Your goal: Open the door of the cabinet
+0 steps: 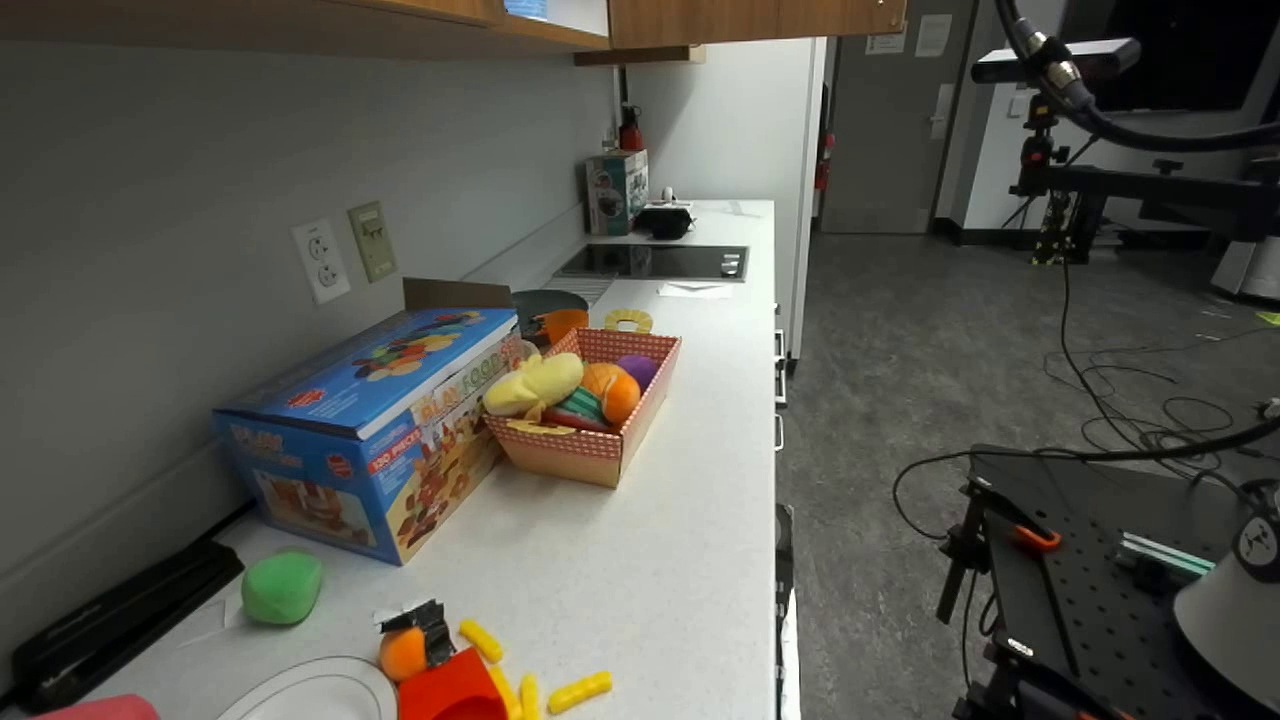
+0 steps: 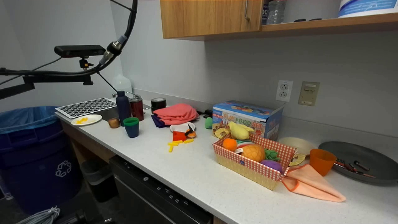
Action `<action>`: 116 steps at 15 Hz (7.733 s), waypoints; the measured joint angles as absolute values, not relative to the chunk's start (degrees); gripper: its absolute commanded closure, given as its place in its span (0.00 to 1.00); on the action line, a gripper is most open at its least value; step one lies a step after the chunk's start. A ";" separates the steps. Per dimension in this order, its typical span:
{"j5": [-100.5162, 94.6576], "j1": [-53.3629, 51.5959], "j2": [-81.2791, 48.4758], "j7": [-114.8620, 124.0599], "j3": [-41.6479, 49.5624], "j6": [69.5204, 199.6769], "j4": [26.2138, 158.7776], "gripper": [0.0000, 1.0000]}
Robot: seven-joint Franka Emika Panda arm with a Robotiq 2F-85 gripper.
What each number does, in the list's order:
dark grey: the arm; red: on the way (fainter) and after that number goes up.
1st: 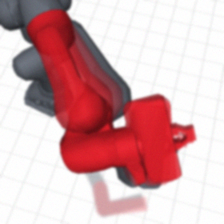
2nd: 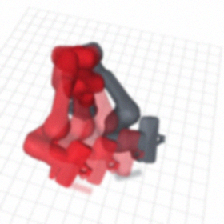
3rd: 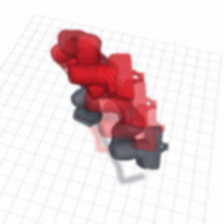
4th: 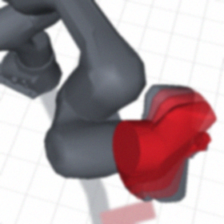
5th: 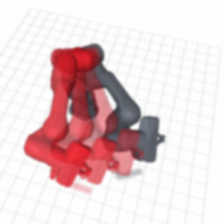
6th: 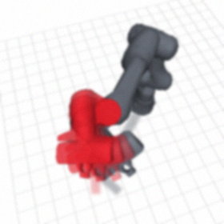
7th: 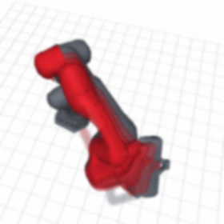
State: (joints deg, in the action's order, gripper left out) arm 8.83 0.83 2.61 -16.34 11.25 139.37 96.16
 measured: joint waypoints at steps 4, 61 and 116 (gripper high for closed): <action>13.29 1.48 -2.41 -16.55 10.42 140.64 90.82 0.00; 38.55 12.45 -22.52 -36.46 4.22 116.91 59.72 0.00; 57.51 5.21 32.08 -61.88 8.80 72.94 115.95 0.00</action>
